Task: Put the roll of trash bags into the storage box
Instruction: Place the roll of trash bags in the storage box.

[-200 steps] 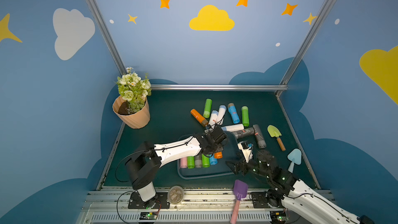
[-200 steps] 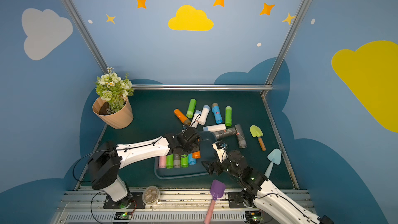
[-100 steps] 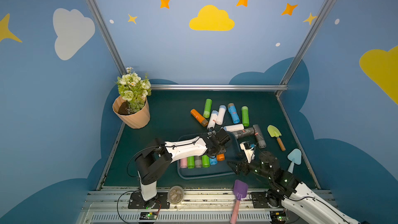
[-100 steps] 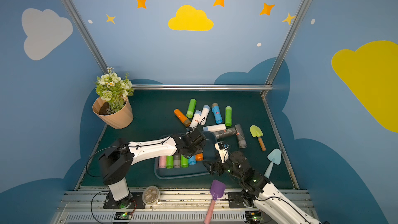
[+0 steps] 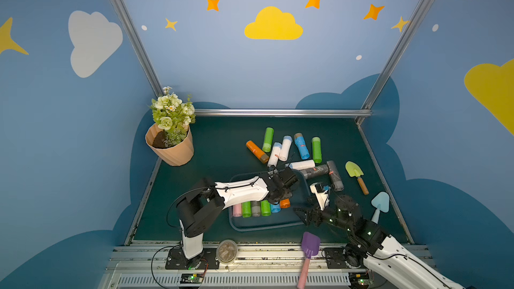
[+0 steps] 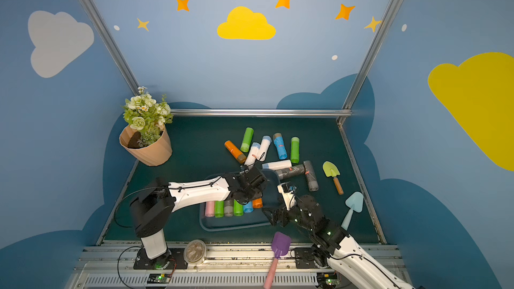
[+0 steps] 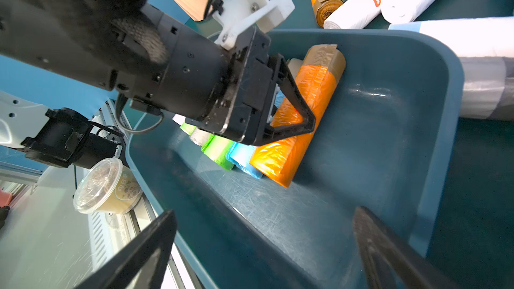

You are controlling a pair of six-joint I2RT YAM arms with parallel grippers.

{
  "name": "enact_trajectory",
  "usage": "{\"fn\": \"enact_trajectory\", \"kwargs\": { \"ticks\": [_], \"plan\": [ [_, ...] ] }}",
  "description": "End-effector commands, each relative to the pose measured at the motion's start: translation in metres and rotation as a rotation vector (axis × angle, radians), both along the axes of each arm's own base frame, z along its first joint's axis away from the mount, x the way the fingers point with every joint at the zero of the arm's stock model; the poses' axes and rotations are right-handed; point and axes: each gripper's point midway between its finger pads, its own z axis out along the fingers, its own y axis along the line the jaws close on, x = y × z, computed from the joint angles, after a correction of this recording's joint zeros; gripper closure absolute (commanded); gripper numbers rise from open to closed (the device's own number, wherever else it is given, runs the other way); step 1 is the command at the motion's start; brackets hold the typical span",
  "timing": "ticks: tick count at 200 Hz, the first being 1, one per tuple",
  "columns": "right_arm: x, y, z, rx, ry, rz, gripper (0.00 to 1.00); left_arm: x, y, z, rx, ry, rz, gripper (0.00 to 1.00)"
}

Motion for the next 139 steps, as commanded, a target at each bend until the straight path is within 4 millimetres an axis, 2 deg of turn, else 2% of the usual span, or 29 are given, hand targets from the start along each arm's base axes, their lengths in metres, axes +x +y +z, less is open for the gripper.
{"fn": "enact_trajectory", "kwargs": {
  "ticks": [1, 75, 139],
  "plan": [
    [-0.002, -0.001, -0.007, -0.006, 0.020, 0.003, 0.03, 0.001, 0.000, -0.001, 0.032, 0.004, -0.003, 0.59],
    [-0.004, -0.001, -0.006, -0.001, 0.016, 0.011, 0.03, -0.002, 0.005, -0.013, 0.064, 0.026, 0.006, 0.58],
    [-0.004, -0.001, -0.005, 0.002, 0.012, 0.014, 0.03, -0.002, 0.013, -0.016, 0.101, 0.018, 0.012, 0.57]
  ]
}}
